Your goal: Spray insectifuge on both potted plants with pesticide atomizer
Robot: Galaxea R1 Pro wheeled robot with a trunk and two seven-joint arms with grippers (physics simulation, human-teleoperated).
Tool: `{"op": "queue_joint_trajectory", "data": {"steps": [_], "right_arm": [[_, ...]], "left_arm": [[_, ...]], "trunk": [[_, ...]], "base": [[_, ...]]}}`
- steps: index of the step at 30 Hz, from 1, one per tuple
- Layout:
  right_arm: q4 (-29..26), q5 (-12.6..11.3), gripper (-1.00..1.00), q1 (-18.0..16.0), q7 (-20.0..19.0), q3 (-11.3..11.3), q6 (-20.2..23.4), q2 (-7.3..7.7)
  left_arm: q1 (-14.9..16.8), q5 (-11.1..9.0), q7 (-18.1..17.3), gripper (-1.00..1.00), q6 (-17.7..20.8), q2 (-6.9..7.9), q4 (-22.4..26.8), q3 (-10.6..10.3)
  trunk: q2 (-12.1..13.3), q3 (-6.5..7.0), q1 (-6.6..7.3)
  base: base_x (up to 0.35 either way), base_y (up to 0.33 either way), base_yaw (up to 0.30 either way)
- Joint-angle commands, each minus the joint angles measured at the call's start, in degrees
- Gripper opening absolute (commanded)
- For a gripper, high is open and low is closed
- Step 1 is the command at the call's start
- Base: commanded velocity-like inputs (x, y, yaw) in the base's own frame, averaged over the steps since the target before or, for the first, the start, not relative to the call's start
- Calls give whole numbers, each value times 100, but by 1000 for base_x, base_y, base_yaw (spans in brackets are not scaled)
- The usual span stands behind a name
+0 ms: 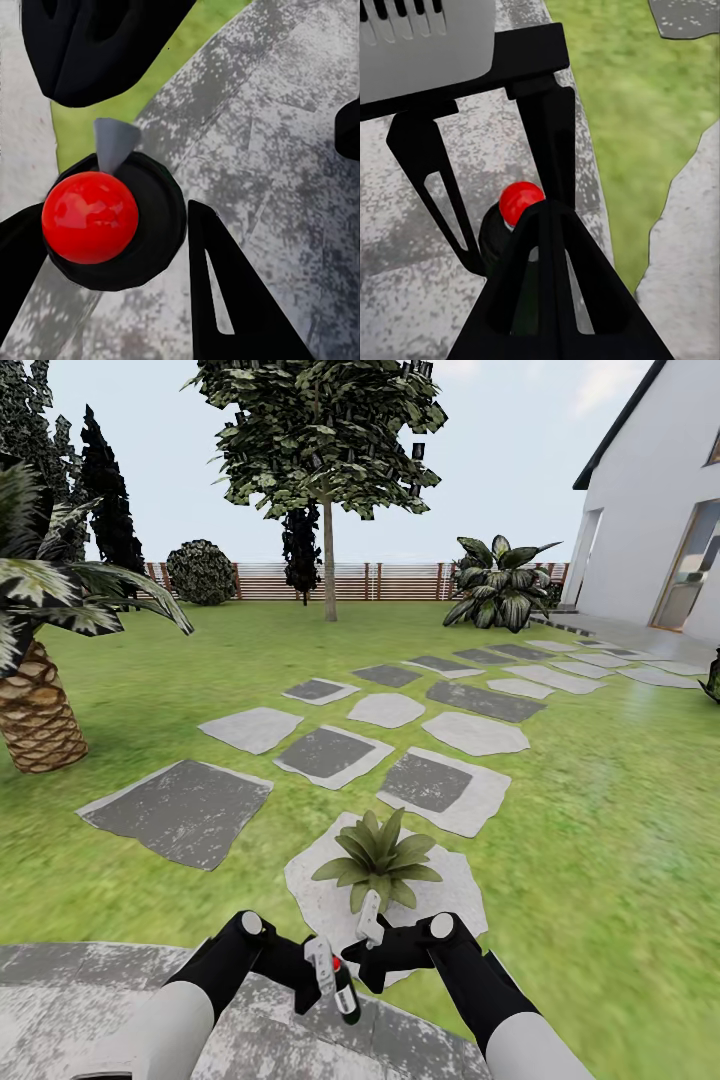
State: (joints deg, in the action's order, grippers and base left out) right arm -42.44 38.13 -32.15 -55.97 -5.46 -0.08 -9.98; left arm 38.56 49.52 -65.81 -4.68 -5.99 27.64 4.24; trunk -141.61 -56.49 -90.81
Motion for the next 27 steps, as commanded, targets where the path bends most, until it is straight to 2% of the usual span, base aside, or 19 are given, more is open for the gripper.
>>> {"op": "queue_joint_trajectory", "data": {"steps": [1, 6, 20, 25, 27], "right_arm": [[-9, 37, -100, -2, -19, 4, 0, -2], [-9, 37, -100, -2, -19, 3, 0, -2], [-9, 37, -100, -2, -19, 6, 0, -2], [-9, 37, -100, -2, -19, 9, 0, -2], [-9, 37, -100, -2, -19, 10, 0, -2]], "left_arm": [[6, 21, -22, -100, -50, -8, 5, 46], [11, -56, -35, -100, -50, -8, 5, 50], [11, -65, -42, -100, -50, 2, 5, 59], [1, -44, -29, -100, -71, 73, 4, 65], [1, -9, -28, -100, -75, 224, 4, 68]], "trunk": [[-2, -6, 1], [-2, -6, 1], [-2, -6, 1], [-2, -6, 1], [-2, -6, 1]], "base": [[0, 0, 0], [0, 0, 0], [0, 0, 0], [0, 0, 0], [0, 0, 0]]}}
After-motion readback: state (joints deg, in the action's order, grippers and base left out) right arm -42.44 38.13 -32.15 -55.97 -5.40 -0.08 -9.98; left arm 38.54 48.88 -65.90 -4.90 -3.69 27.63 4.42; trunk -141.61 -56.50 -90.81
